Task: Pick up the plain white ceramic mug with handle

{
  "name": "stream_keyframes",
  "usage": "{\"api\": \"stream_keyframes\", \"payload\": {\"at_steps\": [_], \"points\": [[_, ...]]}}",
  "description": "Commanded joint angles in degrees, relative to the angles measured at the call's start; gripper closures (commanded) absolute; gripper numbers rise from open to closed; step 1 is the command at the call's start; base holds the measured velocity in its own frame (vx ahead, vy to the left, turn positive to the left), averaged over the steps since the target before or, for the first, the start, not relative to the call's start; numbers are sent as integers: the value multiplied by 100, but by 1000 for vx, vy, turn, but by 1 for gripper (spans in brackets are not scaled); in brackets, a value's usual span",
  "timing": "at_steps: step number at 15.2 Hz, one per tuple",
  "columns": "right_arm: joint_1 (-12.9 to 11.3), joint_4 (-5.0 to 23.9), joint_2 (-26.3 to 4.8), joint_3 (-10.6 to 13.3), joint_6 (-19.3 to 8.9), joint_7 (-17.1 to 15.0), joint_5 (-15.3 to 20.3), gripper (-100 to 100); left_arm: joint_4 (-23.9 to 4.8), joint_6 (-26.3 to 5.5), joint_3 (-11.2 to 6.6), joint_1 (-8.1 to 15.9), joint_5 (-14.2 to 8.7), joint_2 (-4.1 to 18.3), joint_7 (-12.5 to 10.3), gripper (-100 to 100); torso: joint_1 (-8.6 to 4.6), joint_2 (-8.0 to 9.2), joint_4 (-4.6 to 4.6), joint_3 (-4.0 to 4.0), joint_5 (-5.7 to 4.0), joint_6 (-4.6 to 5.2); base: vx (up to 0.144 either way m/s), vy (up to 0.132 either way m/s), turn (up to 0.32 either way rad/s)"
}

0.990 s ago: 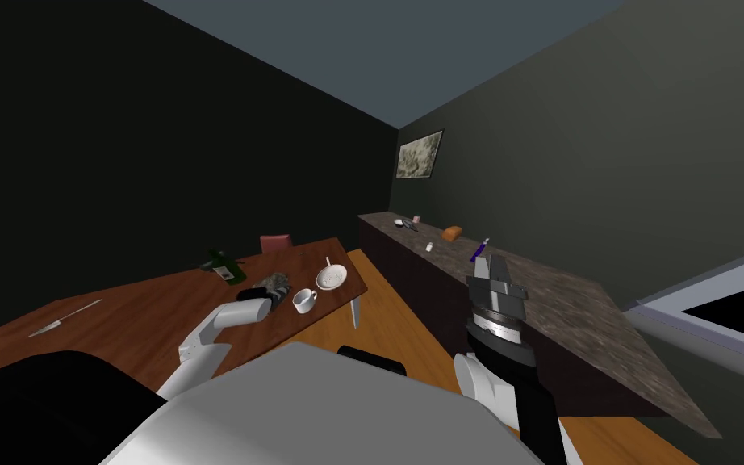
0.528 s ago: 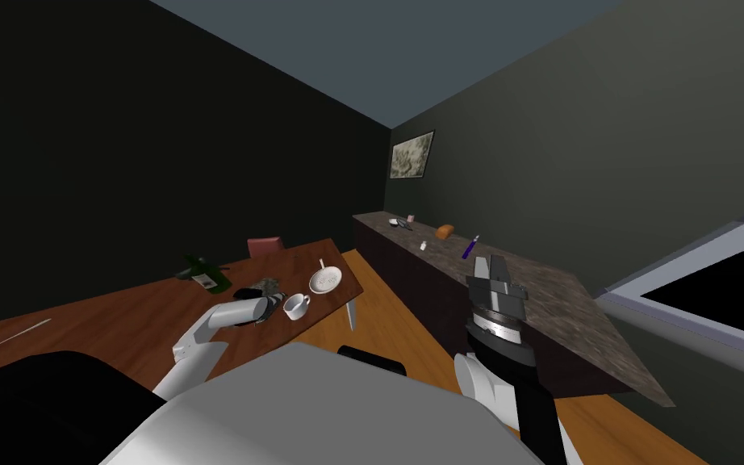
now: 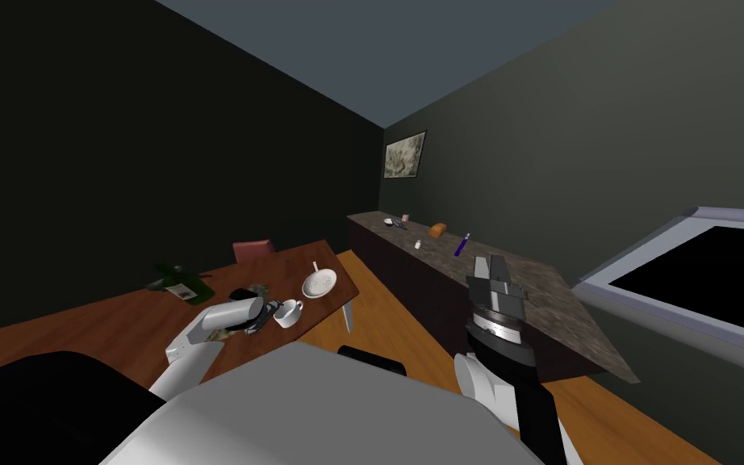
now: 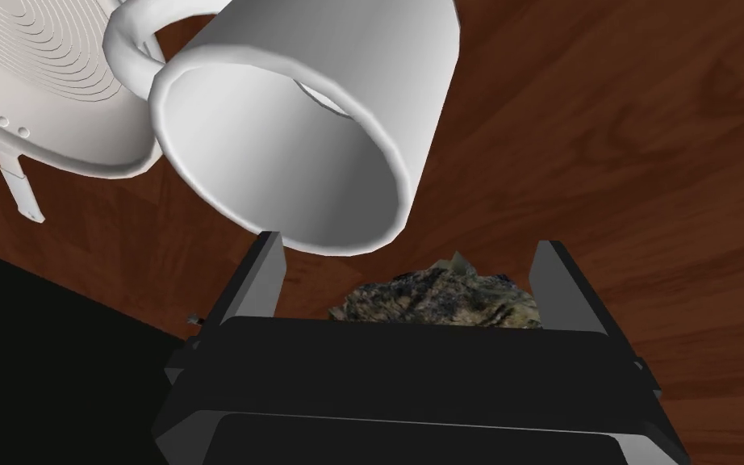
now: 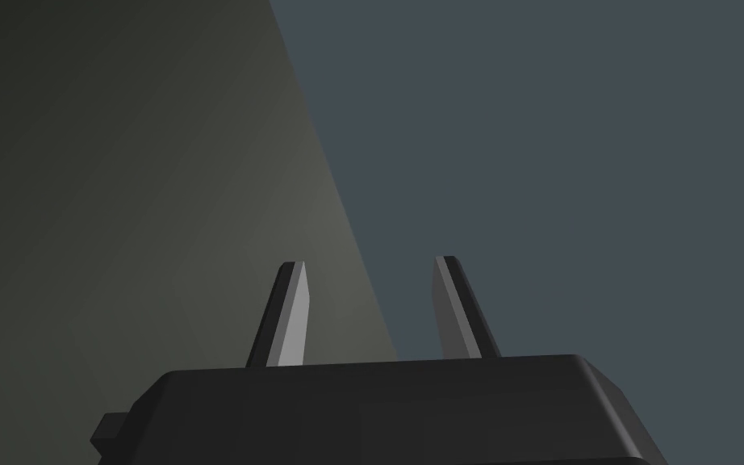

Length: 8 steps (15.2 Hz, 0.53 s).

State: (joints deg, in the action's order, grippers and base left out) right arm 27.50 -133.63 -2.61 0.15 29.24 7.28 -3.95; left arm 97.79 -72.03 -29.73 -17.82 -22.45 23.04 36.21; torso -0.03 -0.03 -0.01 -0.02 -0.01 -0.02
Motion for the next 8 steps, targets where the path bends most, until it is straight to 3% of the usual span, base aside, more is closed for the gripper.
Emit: {"api": "stream_keyframes", "payload": {"at_steps": [1,3,4,8], "points": [[0,0,0,0,0,0,0,0,-88,-286,-91,28,-73,25,102,-100,0,0,0,0,0,0,22,4,-100],[0,0,0,0,0,0,0,0,-88,-378,-91,28,-73,25,102,-100,1,-1,0,0,0,2,22,5,-83],[0,0,0,0,0,0,0,0,-163,-603,-163,46,-132,44,185,-100,1,0,0,0,0,0,23,6,-93],[0,0,0,0,0,0,0,0,-294,-1017,-291,77,-233,74,329,-100,3,-2,0,-1,0,1,26,10,-113]]}}
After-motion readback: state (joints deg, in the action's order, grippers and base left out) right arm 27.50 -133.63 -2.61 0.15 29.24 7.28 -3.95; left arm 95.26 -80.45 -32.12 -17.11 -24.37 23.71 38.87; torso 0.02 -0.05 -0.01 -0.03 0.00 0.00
